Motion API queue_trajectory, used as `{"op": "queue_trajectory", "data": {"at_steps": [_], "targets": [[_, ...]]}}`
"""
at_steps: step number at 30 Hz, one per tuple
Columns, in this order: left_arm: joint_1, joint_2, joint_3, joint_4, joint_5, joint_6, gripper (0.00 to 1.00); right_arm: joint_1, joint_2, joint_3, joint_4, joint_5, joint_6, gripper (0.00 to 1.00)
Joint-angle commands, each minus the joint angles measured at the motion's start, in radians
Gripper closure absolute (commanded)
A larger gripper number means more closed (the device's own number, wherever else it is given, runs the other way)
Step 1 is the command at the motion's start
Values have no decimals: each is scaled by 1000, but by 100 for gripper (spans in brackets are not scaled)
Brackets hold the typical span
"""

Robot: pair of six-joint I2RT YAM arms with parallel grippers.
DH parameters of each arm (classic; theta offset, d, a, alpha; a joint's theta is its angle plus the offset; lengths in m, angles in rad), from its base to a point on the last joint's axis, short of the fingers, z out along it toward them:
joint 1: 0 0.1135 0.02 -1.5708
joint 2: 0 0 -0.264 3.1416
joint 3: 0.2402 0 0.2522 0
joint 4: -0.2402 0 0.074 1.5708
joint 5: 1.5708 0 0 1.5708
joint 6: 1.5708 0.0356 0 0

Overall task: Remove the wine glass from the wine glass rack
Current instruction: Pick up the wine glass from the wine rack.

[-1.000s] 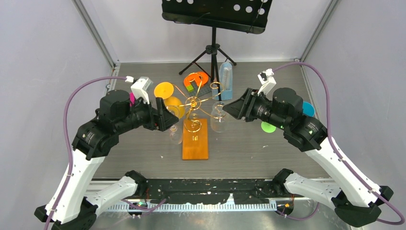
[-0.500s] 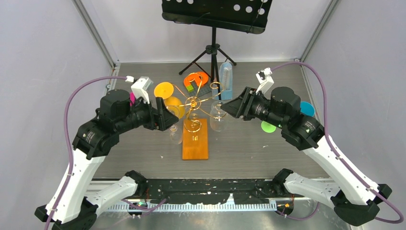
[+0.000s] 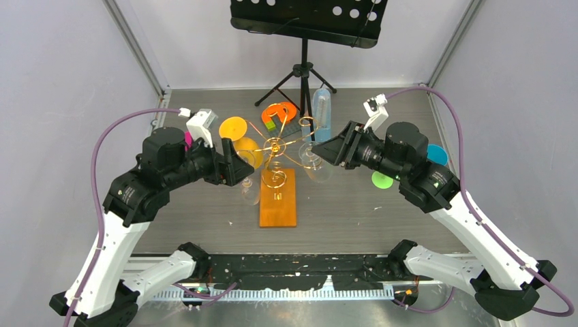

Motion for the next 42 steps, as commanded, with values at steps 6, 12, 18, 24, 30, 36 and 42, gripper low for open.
{"op": "queue_trajectory", "data": {"at_steps": [6, 12, 18, 24, 30, 36, 42], "targets": [[5, -16, 3, 57, 39, -1, 27, 21, -9, -10, 90, -45, 42, 57], [8, -21, 4, 53, 40, 0, 27, 43, 2, -26, 100, -34, 53, 59], [11, -26, 3, 50, 41, 3, 27, 50, 5, -25, 100, -25, 55, 66], [13, -27, 2, 49, 39, 5, 27, 51, 17, -18, 84, -20, 51, 84], [17, -28, 3, 43, 39, 8, 27, 52, 9, -11, 72, -6, 52, 94], [20, -26, 3, 43, 43, 10, 27, 51, 11, -14, 68, -6, 52, 89], [22, -26, 2, 41, 43, 13, 27, 51, -6, -18, 63, 21, 54, 72]]}}
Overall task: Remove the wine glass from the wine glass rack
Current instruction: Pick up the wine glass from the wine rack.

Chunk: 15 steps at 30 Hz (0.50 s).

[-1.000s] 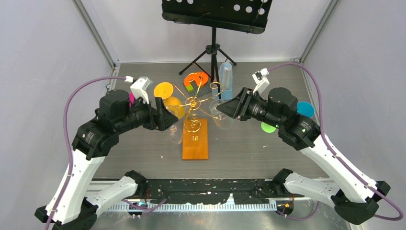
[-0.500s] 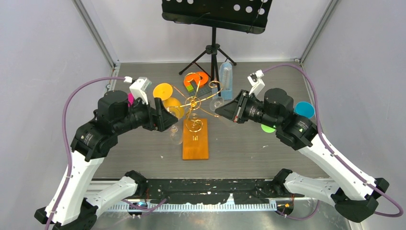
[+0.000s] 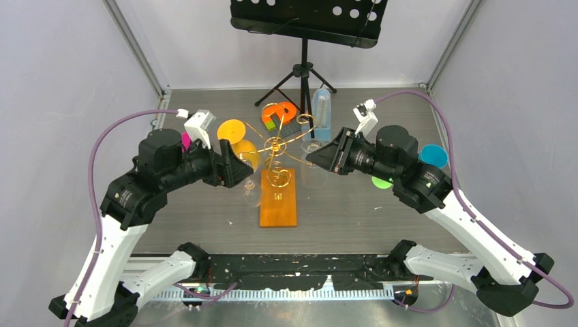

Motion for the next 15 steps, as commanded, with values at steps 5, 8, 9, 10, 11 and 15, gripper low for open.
{"op": "queue_trajectory", "data": {"at_steps": [5, 8, 9, 10, 11, 15], "targets": [[11, -7, 3, 38, 19, 12, 27, 1, -47, -2, 48, 73, 5, 67], [13, -6, 1, 40, 22, 14, 27, 1, -58, -3, 45, 90, 7, 66], [14, -6, 0, 41, 22, 14, 27, 1, -60, -3, 44, 96, 7, 65], [14, -7, 0, 41, 23, 14, 27, 0, -60, -3, 43, 100, 7, 64], [14, -6, 1, 40, 23, 15, 27, 1, -62, -2, 41, 105, 7, 63], [16, -8, 0, 40, 24, 15, 27, 1, -57, -6, 40, 113, 11, 58]]}}
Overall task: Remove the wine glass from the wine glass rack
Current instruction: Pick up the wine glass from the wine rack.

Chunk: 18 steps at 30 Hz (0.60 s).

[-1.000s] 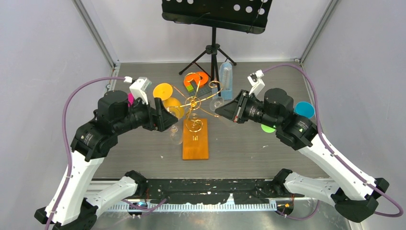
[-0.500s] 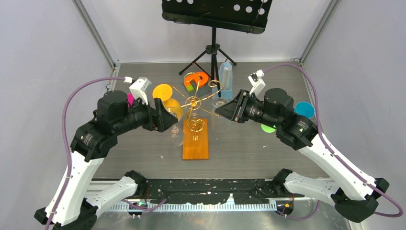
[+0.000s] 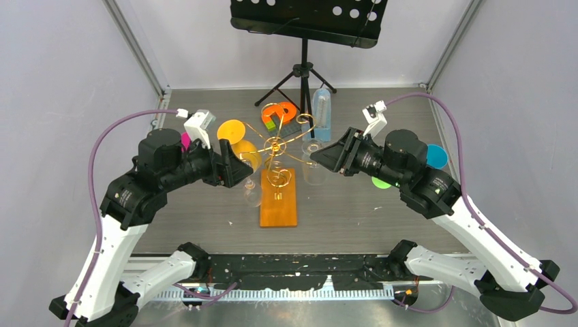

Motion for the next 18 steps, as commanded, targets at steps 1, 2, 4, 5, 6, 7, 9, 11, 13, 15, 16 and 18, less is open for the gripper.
{"op": "queue_trajectory", "data": {"at_steps": [1, 2, 4, 5, 6, 7, 9, 11, 13, 15, 16, 18], "targets": [[11, -7, 0, 40, 20, 14, 27, -1, -4, -2, 51, 58, 9, 58], [12, -8, -1, 40, 20, 15, 27, -2, -1, -3, 52, 60, 13, 57], [14, -9, -1, 38, 20, 15, 27, -2, 1, -6, 55, 63, 19, 56], [14, -10, -2, 39, 20, 14, 27, -2, 3, -8, 56, 68, 22, 56], [16, -11, -2, 38, 21, 15, 27, -2, 2, -11, 57, 73, 27, 56], [16, -11, -1, 39, 21, 15, 27, -2, 0, -12, 61, 82, 29, 56], [18, -13, -3, 38, 24, 16, 27, -1, -3, -18, 68, 97, 41, 56], [19, -12, -3, 39, 24, 16, 27, -1, -4, -23, 74, 106, 52, 55], [20, -12, -3, 38, 25, 17, 27, -2, -2, -28, 81, 107, 64, 55], [22, -14, -3, 39, 26, 16, 27, -1, -1, -33, 91, 106, 76, 55], [22, -13, -3, 39, 27, 16, 27, -1, -1, -36, 93, 111, 80, 55], [24, -15, -4, 38, 29, 16, 27, -2, -1, -39, 100, 115, 92, 55]]}}
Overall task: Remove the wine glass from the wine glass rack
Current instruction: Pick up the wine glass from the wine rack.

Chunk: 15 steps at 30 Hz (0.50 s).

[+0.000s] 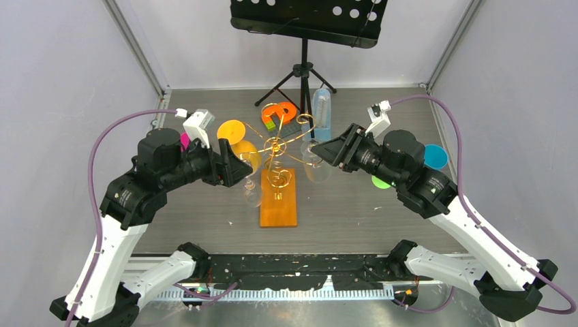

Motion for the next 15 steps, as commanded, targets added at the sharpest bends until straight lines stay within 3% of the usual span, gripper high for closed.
{"op": "queue_trajectory", "data": {"at_steps": [1, 15], "targets": [[10, -16, -5, 39, 22, 15, 27, 0, 0, -7, 59, 36, 40, 55], [21, -27, -21, 49, 43, 18, 27, 1, 36, 24, 27, 34, 59, 58]]}}
